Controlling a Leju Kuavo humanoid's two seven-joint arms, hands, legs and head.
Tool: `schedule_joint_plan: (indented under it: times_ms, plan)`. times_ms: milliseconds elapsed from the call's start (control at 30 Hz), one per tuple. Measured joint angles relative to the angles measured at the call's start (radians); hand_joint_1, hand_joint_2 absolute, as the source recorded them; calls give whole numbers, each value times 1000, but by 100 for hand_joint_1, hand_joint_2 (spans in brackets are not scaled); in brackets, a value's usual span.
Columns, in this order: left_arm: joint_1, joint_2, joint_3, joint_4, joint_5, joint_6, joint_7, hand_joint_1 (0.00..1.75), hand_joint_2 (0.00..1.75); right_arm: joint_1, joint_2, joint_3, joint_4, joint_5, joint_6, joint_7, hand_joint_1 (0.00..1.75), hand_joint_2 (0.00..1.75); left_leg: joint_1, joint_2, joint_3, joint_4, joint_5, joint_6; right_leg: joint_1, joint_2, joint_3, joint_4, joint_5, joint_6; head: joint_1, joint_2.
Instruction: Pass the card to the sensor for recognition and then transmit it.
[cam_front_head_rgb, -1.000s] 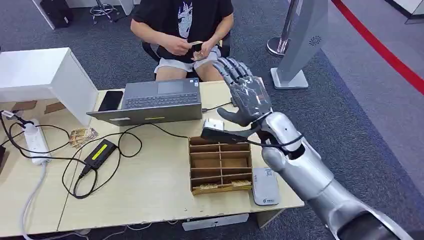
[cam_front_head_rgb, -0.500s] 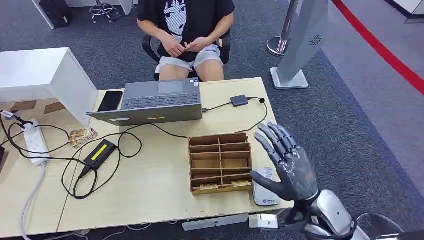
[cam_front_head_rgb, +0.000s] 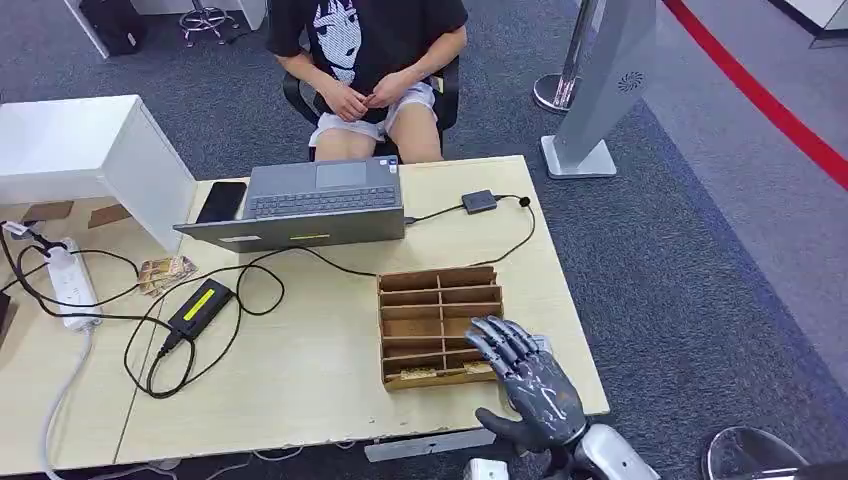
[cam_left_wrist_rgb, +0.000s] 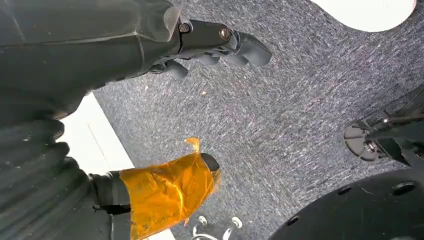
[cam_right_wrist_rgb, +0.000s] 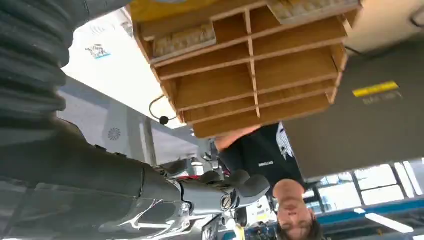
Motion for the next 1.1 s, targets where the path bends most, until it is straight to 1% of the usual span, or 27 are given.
schedule_joint_plan:
  times_ms: [167,367,400,433,467,500,533,567,633,667,800,833,900,967,1000,1100]
  plan:
    - [0,0,0,0,-3,0,0,0,175,-15,18,22,48,32,-19,33,0,175,0,0,0,0,0,0,0,0,0,0,0,0,0,0]
    - [0,0,0,0,-6,0,0,0,175,-21,26,34,79,51,-31,60,0,175,0,0,0,0,0,0,0,0,0,0,0,0,0,0]
    - [0,0,0,0,-7,0,0,0,175,-22,27,35,82,56,-34,65,7,175,0,0,0,0,0,0,0,0,0,0,0,0,0,0]
    - [0,0,0,0,-8,0,0,0,175,-23,28,36,85,66,-37,71,23,175,0,0,0,0,0,0,0,0,0,0,0,0,0,0]
    - [0,0,0,0,-8,0,0,0,175,-25,29,37,89,78,-39,81,47,175,0,0,0,0,0,0,0,0,0,0,0,0,0,0]
    - [0,0,0,0,-9,0,0,0,175,-26,29,38,92,85,-41,86,47,175,0,0,0,0,0,0,0,0,0,0,0,0,0,0]
    - [0,0,1,0,-10,0,0,0,175,-28,29,40,97,105,-42,101,86,175,0,0,0,0,0,0,0,0,0,0,0,0,0,0]
    - [0,0,1,0,-11,0,0,0,175,-30,30,40,102,122,-44,115,129,175,0,0,0,0,0,0,0,0,0,0,0,0,0,0]
    - [0,0,1,0,-13,0,0,0,175,-33,31,42,110,146,-47,133,133,175,0,0,0,0,0,0,0,0,0,0,0,0,0,0]
    - [0,0,1,0,-15,0,0,0,175,-35,31,43,115,168,-48,148,143,175,0,0,0,0,0,0,0,0,0,0,0,0,0,0]
    - [0,0,2,0,-21,0,0,0,175,-44,32,43,144,218,-50,186,150,175,0,0,0,0,0,0,0,0,0,0,0,0,0,0]
    - [0,0,2,0,-21,0,0,0,175,-45,32,43,148,221,-50,188,150,175,0,0,0,0,0,0,0,0,0,0,0,0,0,0]
    - [0,0,2,0,-22,0,0,0,175,-48,34,43,166,232,-50,196,143,175,0,0,0,0,0,0,0,0,0,0,0,0,0,0]
    - [-1,0,3,0,-23,0,0,0,175,-53,37,43,175,233,-54,199,143,175,0,0,0,0,0,0,0,0,0,0,0,0,0,0]
    - [-1,0,3,0,-23,0,0,0,175,-56,39,42,178,234,-56,200,148,175,0,0,1,0,0,0,0,0,0,0,0,0,0,0]
    - [-1,0,3,0,-24,0,0,0,175,-65,43,40,187,261,-51,218,145,175,0,0,1,0,0,0,0,0,0,0,0,0,0,0]
